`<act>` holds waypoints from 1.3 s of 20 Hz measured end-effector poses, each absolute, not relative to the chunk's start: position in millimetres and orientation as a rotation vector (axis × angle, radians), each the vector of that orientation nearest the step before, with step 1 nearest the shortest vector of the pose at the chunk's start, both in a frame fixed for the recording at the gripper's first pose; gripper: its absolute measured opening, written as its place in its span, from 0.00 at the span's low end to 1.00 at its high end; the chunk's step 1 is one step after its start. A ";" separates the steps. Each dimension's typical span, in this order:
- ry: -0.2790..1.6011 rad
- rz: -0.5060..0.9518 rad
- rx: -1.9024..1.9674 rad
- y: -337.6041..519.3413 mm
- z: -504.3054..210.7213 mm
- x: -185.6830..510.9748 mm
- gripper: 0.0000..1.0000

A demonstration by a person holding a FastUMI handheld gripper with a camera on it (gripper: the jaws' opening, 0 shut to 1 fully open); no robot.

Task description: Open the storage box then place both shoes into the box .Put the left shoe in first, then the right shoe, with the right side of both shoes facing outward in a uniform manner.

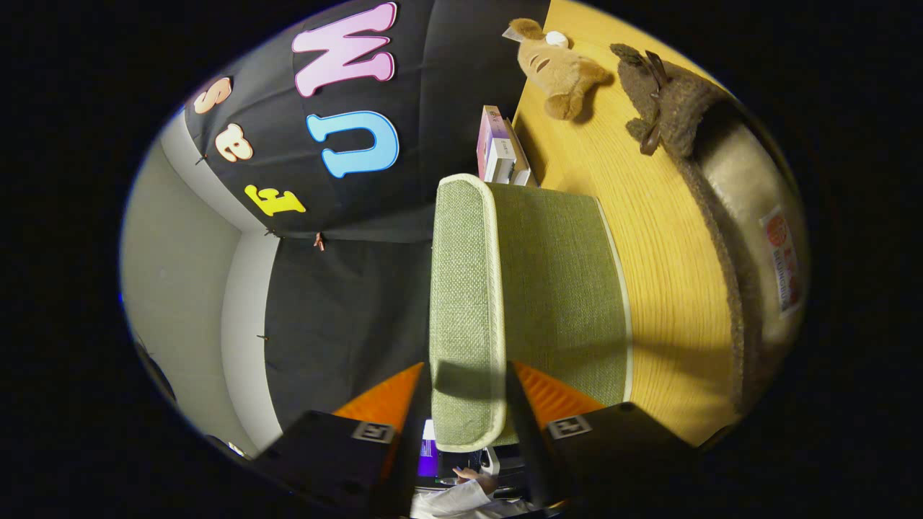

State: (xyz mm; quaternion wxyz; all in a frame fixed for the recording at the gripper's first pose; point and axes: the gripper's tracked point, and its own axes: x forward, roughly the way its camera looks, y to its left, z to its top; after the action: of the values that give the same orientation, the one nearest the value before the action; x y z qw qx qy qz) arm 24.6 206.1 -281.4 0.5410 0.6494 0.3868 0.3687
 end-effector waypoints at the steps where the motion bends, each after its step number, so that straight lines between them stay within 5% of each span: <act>1: 0.920 0.880 1.552 195.1 -281.0 21.8 0.55; 4: 0.860 0.869 1.587 195.5 -270.8 27.4 0.10; 5: 0.851 0.860 1.572 191.8 -268.0 25.0 0.08; 19: 0.719 0.840 1.373 201.0 -138.5 47.2 0.06; 26: 0.652 0.936 1.241 284.4 -43.9 65.9 0.07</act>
State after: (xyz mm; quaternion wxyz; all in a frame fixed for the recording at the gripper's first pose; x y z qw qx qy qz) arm 65.9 284.4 -43.9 0.6655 0.5495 0.2887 0.4145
